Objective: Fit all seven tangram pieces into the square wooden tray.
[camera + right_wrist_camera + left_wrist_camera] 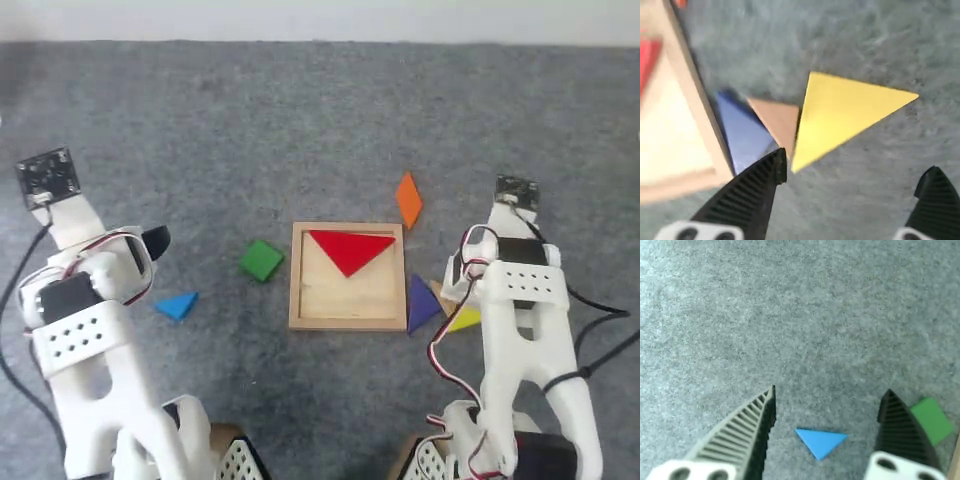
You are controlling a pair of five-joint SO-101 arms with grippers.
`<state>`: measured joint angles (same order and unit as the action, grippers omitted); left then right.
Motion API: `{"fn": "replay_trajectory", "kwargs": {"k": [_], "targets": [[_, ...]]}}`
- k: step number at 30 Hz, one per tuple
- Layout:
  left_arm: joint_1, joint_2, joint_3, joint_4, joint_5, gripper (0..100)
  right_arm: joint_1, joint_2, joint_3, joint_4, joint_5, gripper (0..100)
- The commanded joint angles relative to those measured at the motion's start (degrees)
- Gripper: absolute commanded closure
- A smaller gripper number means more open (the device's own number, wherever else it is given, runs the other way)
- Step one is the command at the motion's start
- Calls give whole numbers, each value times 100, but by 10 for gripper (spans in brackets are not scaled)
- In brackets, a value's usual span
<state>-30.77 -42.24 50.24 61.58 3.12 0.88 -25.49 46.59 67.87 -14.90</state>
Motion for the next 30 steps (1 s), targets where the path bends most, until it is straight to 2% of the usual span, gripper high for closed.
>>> {"fn": "replay_trajectory", "kwargs": {"k": [1,3,5,10,19,25,30], "targets": [[44,-26,-40,-97,-70,682,-136,-154,-185,-444,-1301,601],[44,-35,-31,-97,-70,682,-224,-154,-132,-875,-1591,599],[44,-35,-31,-97,-70,682,-312,-154,-9,-1121,-1477,598],[44,-44,-22,-97,-70,682,-629,-154,545,-1314,-1811,599],[44,-44,-40,-97,-70,682,-119,-66,738,-1798,-2479,597],[44,-44,-31,-97,-70,682,-75,1270,615,-2237,-2479,598],[44,-53,-31,-97,-70,682,233,2229,-360,-2105,-2470,600]]}}
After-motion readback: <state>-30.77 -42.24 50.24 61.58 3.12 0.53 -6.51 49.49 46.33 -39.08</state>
